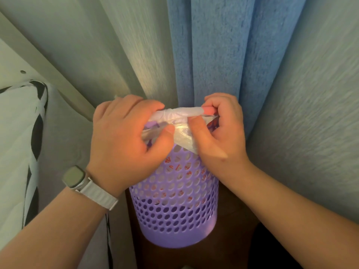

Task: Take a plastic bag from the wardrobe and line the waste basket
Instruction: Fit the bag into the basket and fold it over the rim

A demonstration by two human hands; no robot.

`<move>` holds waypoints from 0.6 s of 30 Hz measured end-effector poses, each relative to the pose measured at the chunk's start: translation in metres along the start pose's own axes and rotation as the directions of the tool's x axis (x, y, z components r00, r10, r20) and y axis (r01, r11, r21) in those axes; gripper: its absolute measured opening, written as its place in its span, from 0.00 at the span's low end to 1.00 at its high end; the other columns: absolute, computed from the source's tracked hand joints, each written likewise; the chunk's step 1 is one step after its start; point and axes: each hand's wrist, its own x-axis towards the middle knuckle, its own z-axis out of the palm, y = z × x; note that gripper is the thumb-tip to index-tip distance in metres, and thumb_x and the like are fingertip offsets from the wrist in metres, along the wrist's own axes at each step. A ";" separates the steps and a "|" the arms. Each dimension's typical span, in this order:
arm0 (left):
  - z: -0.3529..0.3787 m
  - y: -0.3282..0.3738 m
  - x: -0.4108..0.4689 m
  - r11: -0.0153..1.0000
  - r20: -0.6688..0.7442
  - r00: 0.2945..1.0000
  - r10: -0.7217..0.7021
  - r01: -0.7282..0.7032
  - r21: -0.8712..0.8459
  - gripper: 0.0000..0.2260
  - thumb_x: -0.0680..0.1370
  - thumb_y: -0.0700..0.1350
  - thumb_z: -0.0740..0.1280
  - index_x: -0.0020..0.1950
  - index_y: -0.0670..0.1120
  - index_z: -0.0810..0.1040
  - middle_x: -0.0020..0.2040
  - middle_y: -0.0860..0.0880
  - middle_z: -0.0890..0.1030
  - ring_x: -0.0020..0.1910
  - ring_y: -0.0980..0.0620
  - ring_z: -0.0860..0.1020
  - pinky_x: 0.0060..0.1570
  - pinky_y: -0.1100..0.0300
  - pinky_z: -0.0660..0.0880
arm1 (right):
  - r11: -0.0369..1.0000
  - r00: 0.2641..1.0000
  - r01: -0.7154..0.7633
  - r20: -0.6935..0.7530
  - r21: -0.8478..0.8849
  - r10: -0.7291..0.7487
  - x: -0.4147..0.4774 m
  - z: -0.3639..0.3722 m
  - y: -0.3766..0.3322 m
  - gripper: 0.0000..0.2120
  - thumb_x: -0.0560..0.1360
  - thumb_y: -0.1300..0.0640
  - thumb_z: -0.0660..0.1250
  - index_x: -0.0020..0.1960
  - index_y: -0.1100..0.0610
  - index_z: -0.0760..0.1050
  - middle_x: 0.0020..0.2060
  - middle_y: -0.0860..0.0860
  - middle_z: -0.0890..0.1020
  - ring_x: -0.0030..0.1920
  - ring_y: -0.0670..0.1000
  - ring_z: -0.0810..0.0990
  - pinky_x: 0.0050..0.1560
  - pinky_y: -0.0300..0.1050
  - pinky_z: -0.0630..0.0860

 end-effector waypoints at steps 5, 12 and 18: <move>0.007 0.013 -0.002 0.997 -0.015 1.000 -0.009 0.010 0.076 0.11 0.77 0.49 0.65 0.49 0.44 0.83 0.39 0.47 0.80 0.39 0.42 0.78 0.44 0.47 0.72 | 0.997 0.999 0.027 0.020 -0.066 -0.026 -0.003 0.006 -0.007 0.11 0.71 0.51 0.65 0.46 0.59 0.73 0.44 0.46 0.71 0.48 0.48 0.71 0.51 0.51 0.69; 0.006 0.002 0.000 0.999 0.005 1.000 -0.016 0.016 0.030 0.11 0.77 0.50 0.64 0.43 0.43 0.79 0.35 0.47 0.75 0.37 0.41 0.75 0.40 0.46 0.71 | 1.000 0.998 0.027 0.053 -0.015 -0.026 -0.002 0.003 -0.001 0.11 0.71 0.52 0.67 0.49 0.57 0.76 0.48 0.45 0.73 0.51 0.47 0.73 0.56 0.49 0.70; 0.003 -0.005 0.000 1.000 -0.001 1.000 -0.030 0.030 -0.008 0.09 0.75 0.47 0.64 0.41 0.43 0.76 0.37 0.55 0.68 0.37 0.48 0.71 0.38 0.50 0.68 | 0.995 0.998 -0.014 0.062 0.098 0.008 -0.002 -0.002 0.014 0.14 0.73 0.55 0.64 0.56 0.60 0.77 0.55 0.49 0.74 0.60 0.53 0.75 0.62 0.59 0.71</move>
